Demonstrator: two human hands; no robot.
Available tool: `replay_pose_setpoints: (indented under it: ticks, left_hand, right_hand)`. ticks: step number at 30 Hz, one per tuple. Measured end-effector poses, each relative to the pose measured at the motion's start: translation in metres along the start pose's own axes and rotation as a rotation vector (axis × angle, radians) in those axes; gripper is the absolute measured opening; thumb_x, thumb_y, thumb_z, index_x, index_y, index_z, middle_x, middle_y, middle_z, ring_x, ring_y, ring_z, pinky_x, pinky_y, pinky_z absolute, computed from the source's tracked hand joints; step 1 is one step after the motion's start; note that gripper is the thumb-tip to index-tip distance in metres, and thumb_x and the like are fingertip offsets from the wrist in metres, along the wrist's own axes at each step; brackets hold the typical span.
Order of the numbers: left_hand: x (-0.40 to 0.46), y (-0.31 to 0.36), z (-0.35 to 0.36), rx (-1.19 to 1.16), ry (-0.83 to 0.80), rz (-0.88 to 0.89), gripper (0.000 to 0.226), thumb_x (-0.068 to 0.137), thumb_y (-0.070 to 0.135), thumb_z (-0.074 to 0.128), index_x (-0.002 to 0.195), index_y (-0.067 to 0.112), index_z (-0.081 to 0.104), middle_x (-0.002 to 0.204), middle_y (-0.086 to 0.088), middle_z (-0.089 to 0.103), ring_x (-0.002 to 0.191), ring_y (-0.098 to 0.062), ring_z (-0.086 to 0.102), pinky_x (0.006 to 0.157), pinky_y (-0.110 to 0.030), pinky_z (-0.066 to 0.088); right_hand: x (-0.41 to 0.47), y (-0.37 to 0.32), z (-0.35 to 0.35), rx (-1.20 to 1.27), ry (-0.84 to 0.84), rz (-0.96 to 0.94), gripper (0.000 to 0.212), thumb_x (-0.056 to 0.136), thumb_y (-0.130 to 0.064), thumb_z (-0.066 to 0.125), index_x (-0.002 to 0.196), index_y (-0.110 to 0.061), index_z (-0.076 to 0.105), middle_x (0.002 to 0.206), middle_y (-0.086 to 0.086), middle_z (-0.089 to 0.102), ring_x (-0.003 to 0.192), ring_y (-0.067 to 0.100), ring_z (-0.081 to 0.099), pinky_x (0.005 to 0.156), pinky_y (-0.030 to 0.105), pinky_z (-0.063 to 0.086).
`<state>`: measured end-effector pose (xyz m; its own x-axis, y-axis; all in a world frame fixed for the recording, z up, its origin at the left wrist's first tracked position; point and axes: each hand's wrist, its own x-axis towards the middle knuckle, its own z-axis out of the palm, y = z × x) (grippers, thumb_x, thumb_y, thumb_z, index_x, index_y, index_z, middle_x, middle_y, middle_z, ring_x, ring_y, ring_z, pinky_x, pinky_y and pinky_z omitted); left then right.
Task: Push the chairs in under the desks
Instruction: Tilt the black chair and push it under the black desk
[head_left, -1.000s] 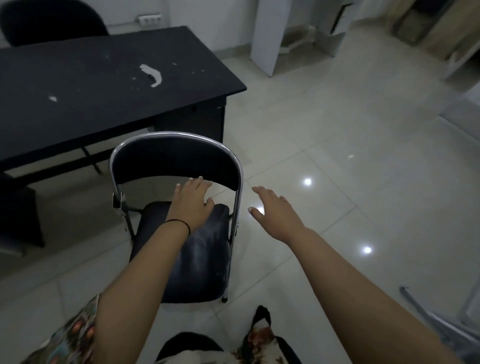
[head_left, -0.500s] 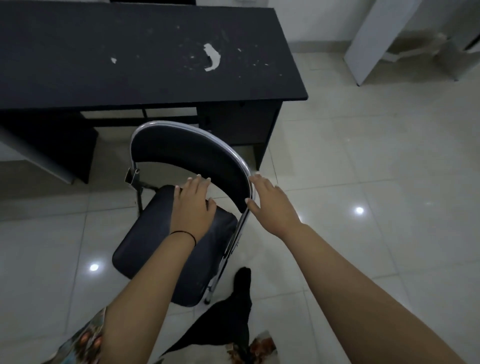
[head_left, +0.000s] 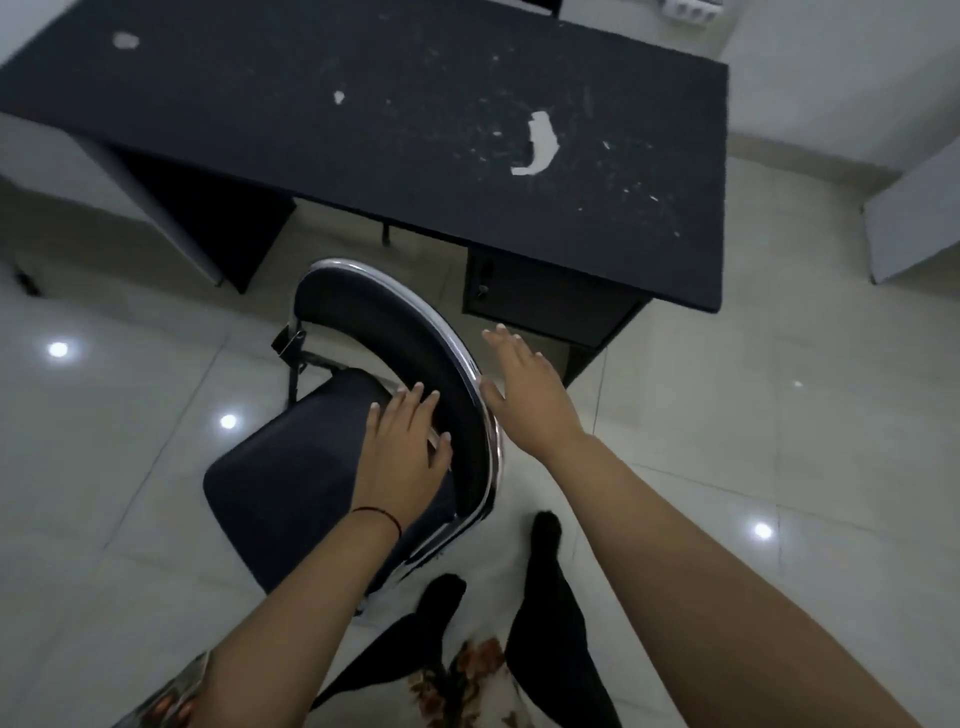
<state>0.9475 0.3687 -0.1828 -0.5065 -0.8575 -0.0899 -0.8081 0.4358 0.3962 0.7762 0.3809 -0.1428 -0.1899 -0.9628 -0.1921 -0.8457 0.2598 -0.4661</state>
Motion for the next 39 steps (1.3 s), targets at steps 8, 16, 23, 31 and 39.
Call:
replay_pose_setpoints:
  ticks: [8,16,23,31,39]
  left_hand:
    - [0.02,0.049,0.029,-0.16,0.11,-0.32,0.071,0.087,0.054,0.022,0.146,0.013,0.025,0.153,-0.003,0.026,0.142,-0.014,0.016,0.116,-0.03,0.001]
    - [0.035,0.089,0.054,-0.321,0.258,-0.573,0.069,0.087,0.045,0.036,0.145,0.01,0.024,0.152,-0.003,0.025,0.141,-0.012,0.017,0.116,-0.027,0.004]
    - [0.041,0.093,0.064,-0.251,0.199,-0.582,0.076,0.085,0.023,0.056,0.147,0.009,0.014,0.152,-0.005,0.026,0.139,-0.014,0.024,0.115,-0.025,0.0]
    - [0.035,0.086,0.059,0.075,0.102,-0.466,0.072,0.08,0.035,0.04,0.141,-0.001,0.023,0.14,-0.015,0.045,0.13,-0.021,0.042,0.113,-0.042,0.015]
    - [-0.006,0.086,0.064,0.166,0.081,-0.376,0.068,0.082,0.034,0.04,0.139,-0.002,0.029,0.138,-0.014,0.048,0.128,-0.021,0.046,0.111,-0.044,0.019]
  right_hand:
    - [0.091,0.014,-0.01,-0.071,-0.212,-0.304,0.056,0.099,-0.027,0.043,0.149,-0.015,0.023,0.158,0.006,0.019,0.145,0.022,0.018,0.117,0.042,0.019]
    - [0.147,-0.001,0.01,-0.091,-0.333,-0.591,0.057,0.098,-0.029,0.045,0.149,-0.015,0.023,0.159,0.006,0.014,0.146,0.022,0.014,0.118,0.041,0.017]
    - [0.167,-0.009,0.024,-0.162,-0.329,-0.726,0.058,0.096,-0.018,0.043,0.15,-0.017,0.02,0.161,0.002,-0.004,0.147,0.019,-0.003,0.12,0.04,0.004]
    - [0.167,-0.009,0.02,-0.243,-0.253,-0.809,0.061,0.094,-0.015,0.041,0.15,-0.025,0.02,0.16,-0.005,0.0,0.147,0.019,-0.011,0.117,0.04,-0.011]
    - [0.129,-0.004,0.02,-0.282,-0.231,-0.793,0.059,0.094,-0.015,0.04,0.149,-0.025,0.023,0.16,-0.006,-0.002,0.147,0.019,-0.011,0.115,0.038,-0.014]
